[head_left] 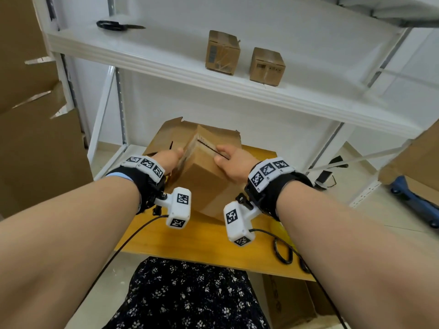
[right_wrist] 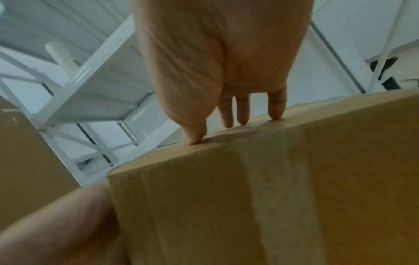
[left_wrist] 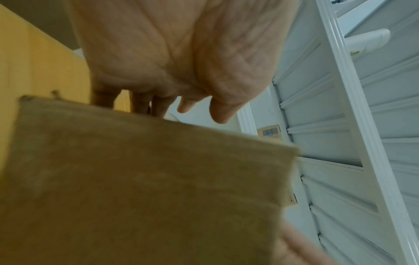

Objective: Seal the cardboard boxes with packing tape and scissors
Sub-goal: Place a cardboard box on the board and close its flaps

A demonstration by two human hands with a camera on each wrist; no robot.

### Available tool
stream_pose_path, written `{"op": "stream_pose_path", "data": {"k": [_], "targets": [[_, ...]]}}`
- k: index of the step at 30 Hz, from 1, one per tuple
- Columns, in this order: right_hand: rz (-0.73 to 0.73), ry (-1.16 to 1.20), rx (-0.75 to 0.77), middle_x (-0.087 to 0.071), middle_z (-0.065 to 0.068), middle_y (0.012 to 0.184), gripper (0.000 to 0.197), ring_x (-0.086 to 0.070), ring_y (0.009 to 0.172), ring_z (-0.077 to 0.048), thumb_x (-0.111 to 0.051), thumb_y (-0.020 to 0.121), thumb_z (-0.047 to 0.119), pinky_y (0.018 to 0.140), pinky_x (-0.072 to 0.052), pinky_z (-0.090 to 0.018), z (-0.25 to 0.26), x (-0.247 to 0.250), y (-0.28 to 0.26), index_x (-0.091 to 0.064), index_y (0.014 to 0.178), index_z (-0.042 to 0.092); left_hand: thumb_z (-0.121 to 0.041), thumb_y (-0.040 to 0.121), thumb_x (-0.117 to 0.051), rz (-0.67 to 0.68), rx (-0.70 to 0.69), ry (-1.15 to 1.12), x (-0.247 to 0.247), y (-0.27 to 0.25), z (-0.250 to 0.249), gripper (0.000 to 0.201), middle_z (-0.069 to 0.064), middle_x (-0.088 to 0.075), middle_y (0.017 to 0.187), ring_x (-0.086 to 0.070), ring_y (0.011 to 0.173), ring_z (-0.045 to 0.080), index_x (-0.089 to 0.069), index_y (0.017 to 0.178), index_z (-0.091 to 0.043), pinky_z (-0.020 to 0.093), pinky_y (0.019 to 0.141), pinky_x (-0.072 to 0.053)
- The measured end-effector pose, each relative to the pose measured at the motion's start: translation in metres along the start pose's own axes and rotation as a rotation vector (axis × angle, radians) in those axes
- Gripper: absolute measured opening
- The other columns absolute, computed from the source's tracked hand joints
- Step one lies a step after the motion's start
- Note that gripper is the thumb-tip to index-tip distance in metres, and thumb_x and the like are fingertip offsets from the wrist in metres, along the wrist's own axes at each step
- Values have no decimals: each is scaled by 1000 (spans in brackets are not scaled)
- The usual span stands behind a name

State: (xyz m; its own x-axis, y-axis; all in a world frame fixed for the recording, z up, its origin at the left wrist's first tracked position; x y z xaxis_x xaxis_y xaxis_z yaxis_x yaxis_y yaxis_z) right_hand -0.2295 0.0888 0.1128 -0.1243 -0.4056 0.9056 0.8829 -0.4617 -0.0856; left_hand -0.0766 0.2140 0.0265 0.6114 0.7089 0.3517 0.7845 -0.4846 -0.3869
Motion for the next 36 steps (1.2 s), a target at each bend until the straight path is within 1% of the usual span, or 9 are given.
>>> {"op": "stream_pose_path", "data": {"k": [2, 7, 10, 14, 19, 21, 26, 31, 36], "targets": [[72, -100, -45, -58, -2, 137, 47, -59, 117, -23, -47, 102, 39, 96, -49, -34, -7, -17, 3, -41, 147, 29, -74, 67, -56, -8, 45, -121, 7, -11, 0, 90, 13, -55, 137, -54, 121, 39, -51, 136, -17, 54, 102, -43], [104, -313, -56, -59, -7, 132, 49, -53, 119, -31, -48, 98, 41, 97, -48, -40, -23, -42, 8, -43, 146, 32, -11, 95, -58, -54, -72, 280, 18, -49, -15, 68, 16, -43, 144, -48, 124, 36, -22, 152, -17, 37, 90, -42], [87, -239, -66, -56, -3, 139, 52, -51, 126, -29, -54, 96, 40, 104, -46, -42, -29, -40, 14, -42, 146, 33, -16, 94, -59, -42, -120, 555, 15, -49, -11, 75, 16, -42, 146, -49, 118, 32, -15, 154, -24, 35, 97, -40], [0, -272, -230, -36, -10, 153, 73, -38, 136, -36, -63, 88, 53, 109, -40, -48, -47, -30, 18, -30, 151, 38, -16, 94, -58, -17, -132, 712, 6, -44, -13, 67, 10, -27, 155, -33, 138, 32, -25, 152, -18, 37, 110, -32], [55, 14, -331, -59, -6, 130, 74, -62, 106, -24, -63, 89, 54, 81, -53, -34, -74, -35, 17, -30, 151, 29, -18, 96, -47, -84, -173, 903, -7, -39, -21, 50, 6, -9, 161, -8, 146, 36, -37, 145, -18, 49, 117, -16], [7, 68, -330, -64, -1, 116, 72, -64, 92, -21, -64, 88, 53, 71, -53, -32, -78, -37, 19, -32, 148, 29, -21, 97, -45, -57, -146, 905, -19, -43, -28, 48, 12, -16, 158, -11, 145, 38, -36, 144, -15, 47, 116, -20], [-42, -12, -337, -62, -5, 124, 82, -64, 96, -27, -63, 83, 62, 85, -55, -39, -85, -39, 24, -23, 149, 35, -70, 73, -65, 42, -263, 941, -53, -46, -32, 90, 8, -29, 152, -31, 138, 32, -34, 141, -21, 49, 109, -30], [-35, -29, -317, -65, -3, 118, 69, -61, 89, -22, -63, 83, 64, 81, -56, -36, -89, -41, 34, -41, 140, 31, -80, 59, -65, 111, -367, 969, -73, -36, -37, 102, 1, -39, 144, -35, 135, 27, -34, 138, -23, 52, 118, -15], [-42, -39, -316, -66, -5, 116, 68, -65, 92, -25, -62, 82, 66, 81, -57, -39, -88, -43, 38, -45, 139, 31, -78, 54, -70, 185, -374, 937, -78, -31, -46, 109, -1, -44, 143, -46, 126, 24, -34, 142, -25, 48, 108, -38]]}}
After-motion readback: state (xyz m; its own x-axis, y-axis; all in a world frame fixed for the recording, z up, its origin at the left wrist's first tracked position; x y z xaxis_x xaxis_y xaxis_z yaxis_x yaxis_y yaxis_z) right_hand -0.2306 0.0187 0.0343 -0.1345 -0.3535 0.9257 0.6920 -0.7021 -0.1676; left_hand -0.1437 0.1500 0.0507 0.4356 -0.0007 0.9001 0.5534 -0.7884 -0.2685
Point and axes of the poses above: each hand's wrist, its own y-axis towards the middle knuckle, its own x-axis out of the back of the hand, z = x × y, the point moved 3 cm from there along y, towards the middle knuckle
